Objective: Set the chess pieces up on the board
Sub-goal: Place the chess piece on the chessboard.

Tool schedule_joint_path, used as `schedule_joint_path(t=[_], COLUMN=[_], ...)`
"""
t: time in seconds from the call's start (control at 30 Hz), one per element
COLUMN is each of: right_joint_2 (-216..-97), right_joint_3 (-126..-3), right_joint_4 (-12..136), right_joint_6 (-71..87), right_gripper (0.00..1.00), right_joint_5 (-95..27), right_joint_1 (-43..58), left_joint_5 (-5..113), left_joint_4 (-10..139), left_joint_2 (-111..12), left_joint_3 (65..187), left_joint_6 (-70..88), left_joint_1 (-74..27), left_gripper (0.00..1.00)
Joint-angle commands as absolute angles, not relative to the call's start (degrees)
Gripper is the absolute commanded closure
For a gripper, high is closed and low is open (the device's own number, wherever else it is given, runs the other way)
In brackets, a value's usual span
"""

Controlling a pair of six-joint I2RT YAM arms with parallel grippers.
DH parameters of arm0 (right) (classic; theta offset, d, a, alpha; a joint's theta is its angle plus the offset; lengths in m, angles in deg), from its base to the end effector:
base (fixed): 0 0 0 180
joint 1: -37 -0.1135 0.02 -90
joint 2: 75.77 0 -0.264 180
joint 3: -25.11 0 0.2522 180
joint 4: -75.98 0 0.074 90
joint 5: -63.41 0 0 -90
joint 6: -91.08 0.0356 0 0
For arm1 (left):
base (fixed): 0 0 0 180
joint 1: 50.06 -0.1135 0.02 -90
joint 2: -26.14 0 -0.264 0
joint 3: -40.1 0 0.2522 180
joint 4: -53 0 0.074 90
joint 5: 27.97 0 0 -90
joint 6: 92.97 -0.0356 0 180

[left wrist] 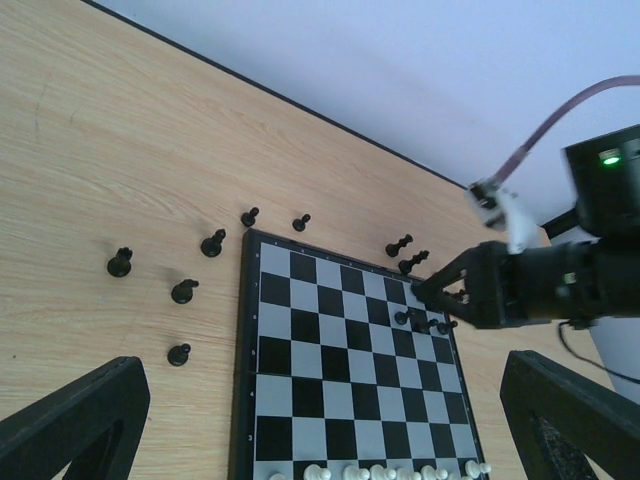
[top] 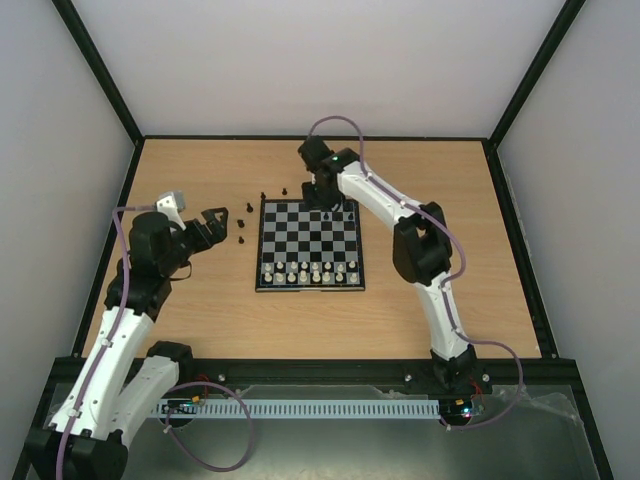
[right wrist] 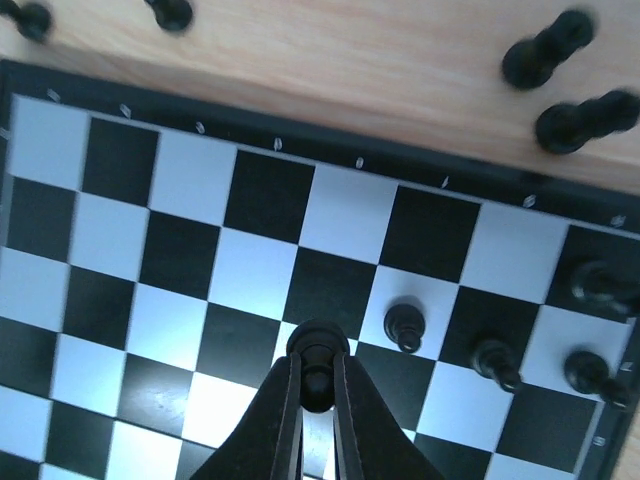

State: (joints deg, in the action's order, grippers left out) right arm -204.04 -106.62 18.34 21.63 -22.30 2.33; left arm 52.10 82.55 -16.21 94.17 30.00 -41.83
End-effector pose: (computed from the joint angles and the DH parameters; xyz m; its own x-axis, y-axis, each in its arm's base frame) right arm 0.4122 0.2819 0.2472 -0.8109 -0.1353 -0.5693 -0.2634 0.9532 0.1486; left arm 0.1730 -0.0312 0.3092 -0.4194 -0.4810 -0.7699 0.0897 0.8220 -0.5624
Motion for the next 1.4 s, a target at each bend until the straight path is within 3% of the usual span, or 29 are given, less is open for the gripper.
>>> schedule_joint_path(t=[0.0,0.23,0.9,1.37], right_joint_2=[-207.79,-210.58,-215.16,-215.19], right_joint_3=[-109.74,-110.78,-114.13,-113.56], right_joint_4=[10.62,11.5,9.77,9.87], right_joint_6=[20.85,20.41,19.38,19.1], right_gripper=[0.98,0.97,0.95,0.8], right_joint_5=[-21.78,-23.06,-24.16,-21.76], right_joint_1=[1.73,1.39,0.75,0.68], left_joint_5=[51.01,44.52,46.39,49.87], left_joint_4=[82.24,78.91,80.2,83.15], left_joint_2=[-15.51,-16.39,-19.15,-20.75], left_joint_3=[95.31,93.12,92.87,94.37], left_joint_6=[29.74,28.58,27.62,28.4], left_joint_1=[-41.76,-41.79,-41.71,-40.85], left_gripper=[0.01,0.0,0.0,0.01])
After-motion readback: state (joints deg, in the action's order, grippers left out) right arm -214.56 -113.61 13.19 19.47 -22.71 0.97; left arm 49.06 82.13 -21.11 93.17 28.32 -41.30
